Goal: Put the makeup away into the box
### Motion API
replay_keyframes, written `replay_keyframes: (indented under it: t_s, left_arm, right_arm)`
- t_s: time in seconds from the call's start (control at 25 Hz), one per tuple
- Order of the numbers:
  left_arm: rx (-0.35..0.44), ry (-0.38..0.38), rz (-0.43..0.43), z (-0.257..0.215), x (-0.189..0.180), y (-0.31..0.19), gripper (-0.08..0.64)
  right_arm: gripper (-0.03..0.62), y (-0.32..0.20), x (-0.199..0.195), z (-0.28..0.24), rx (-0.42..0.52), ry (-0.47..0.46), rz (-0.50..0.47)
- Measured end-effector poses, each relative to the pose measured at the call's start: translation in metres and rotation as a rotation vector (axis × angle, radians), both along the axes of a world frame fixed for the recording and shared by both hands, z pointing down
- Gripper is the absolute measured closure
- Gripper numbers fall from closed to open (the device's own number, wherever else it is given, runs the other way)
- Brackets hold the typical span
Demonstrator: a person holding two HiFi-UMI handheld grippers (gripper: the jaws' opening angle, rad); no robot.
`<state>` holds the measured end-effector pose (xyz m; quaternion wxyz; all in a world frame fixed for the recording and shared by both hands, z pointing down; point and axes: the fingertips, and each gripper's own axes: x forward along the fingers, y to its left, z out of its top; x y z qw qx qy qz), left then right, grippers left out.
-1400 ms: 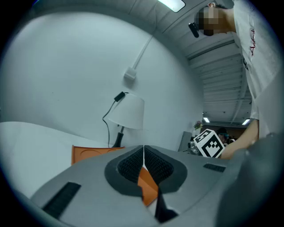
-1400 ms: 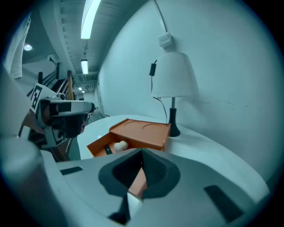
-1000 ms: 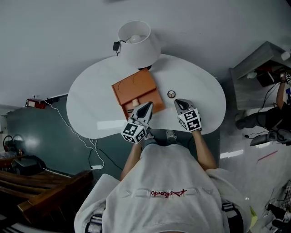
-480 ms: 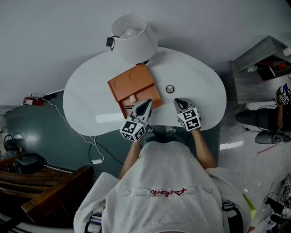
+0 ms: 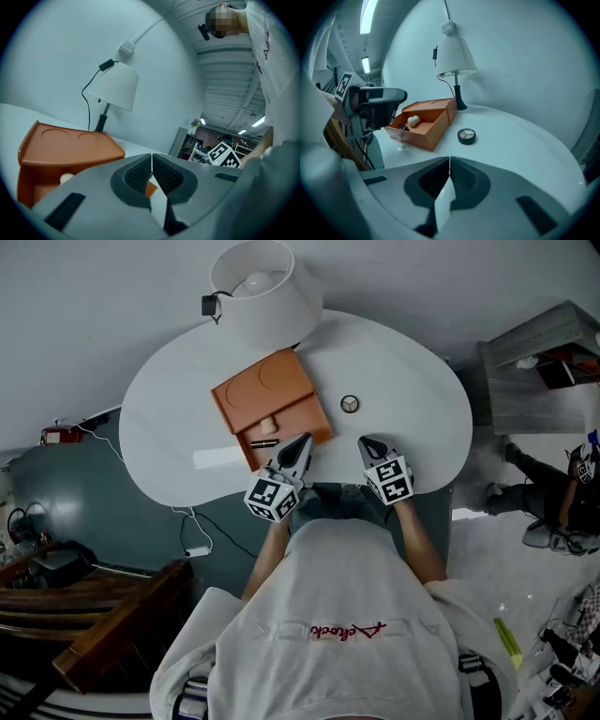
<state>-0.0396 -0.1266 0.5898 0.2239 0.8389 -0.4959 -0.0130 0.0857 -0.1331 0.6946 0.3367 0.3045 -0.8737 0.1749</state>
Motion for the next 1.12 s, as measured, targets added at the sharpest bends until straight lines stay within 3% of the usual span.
replay_keyframes:
  t_s: [0.16,0.24,0.6,0.76,1.12]
  left_arm:
    - [-0.002,0.002,0.000,0.001,0.000,-0.002,0.545]
    - [-0.002,0.003,-0.002,0.000,-0.001,-0.003,0.545]
    - [-0.005,0.019,-0.020,0.000,-0.007,-0.005,0.545]
    - [-0.006,0.018,-0.034,0.000,-0.012,-0.004,0.545]
    - [-0.012,0.014,-0.078,0.000,-0.030,0.000,0.545]
  right_arm:
    - [0.552,0.000,-0.001,0.003,-0.003,-0.013,0.001]
    - [0.411,-0.001,-0.002,0.004,-0.008,-0.016,-0.004]
    - [0.375,-0.019,-0.015,0.014,-0.006,0.012,-0.022]
    - [0.345,-0.047,-0.026,0.023,-0.006,0.057,-0.035]
    - [0.342,-0.087,-0.044,0.035,-0.017,0.159,-0.093]
